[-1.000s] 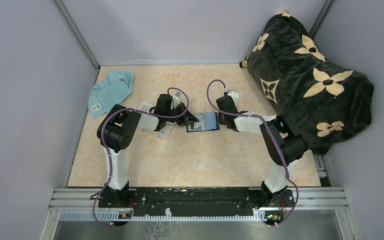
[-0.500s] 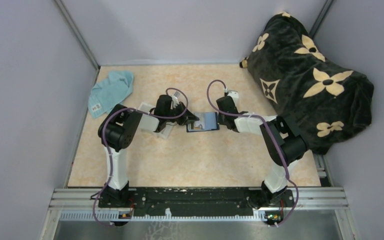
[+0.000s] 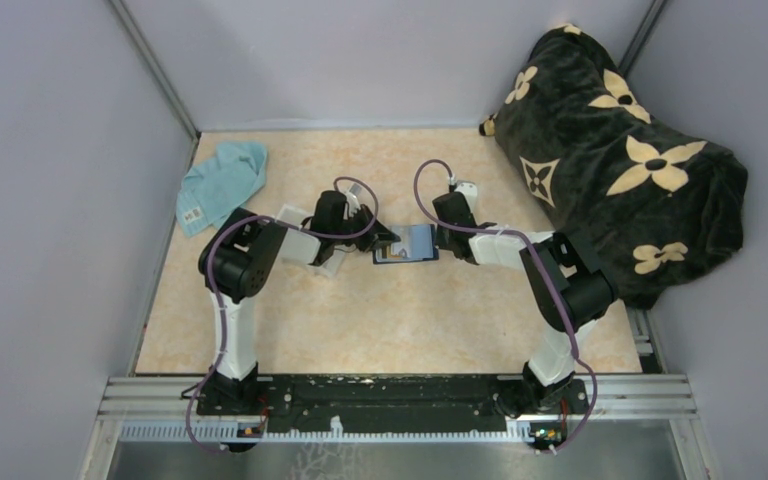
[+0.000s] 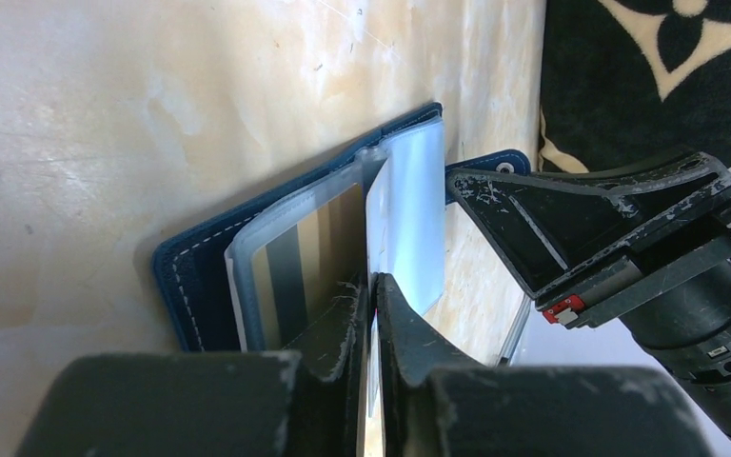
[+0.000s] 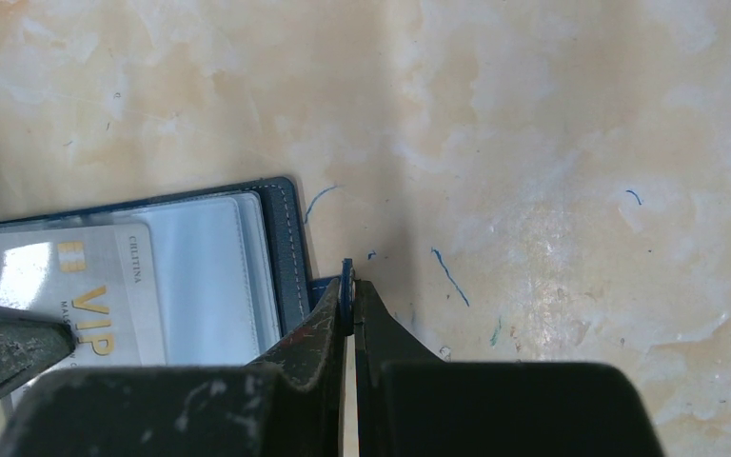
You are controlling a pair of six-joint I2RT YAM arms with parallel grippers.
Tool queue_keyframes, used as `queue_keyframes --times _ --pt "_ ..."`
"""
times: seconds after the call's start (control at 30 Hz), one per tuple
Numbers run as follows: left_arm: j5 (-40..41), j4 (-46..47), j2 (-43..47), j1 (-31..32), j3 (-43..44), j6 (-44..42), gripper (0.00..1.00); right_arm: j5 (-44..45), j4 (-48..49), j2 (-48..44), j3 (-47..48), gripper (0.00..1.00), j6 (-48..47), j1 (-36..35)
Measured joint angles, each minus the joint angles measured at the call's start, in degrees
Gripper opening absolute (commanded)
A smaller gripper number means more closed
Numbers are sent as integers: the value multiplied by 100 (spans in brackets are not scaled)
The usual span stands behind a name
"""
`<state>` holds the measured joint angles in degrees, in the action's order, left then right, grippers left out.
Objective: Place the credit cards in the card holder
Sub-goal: Insert the credit card into the card holder.
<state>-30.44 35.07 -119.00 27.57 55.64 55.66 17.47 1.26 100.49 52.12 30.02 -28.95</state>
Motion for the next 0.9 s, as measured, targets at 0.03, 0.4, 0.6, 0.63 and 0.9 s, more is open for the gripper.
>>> queue_keyframes --times 0.03,0.4,0.6,0.63,0.9 --pt "7 -20 0 15 7 -11 12 0 0 0 0 0 0 0" --pt "203 -820 2 321 374 -442 35 -61 -2 -4 0 0 2 26" --pt "466 -1473 286 402 494 -748 49 -68 -2 -4 0 0 0 26" --pt "518 -1598 328 420 522 -791 51 -68 -2 -4 0 0 0 26" --pt "916 -2736 612 470 813 -1056 55 -87 -13 -13 0 0 2 26"
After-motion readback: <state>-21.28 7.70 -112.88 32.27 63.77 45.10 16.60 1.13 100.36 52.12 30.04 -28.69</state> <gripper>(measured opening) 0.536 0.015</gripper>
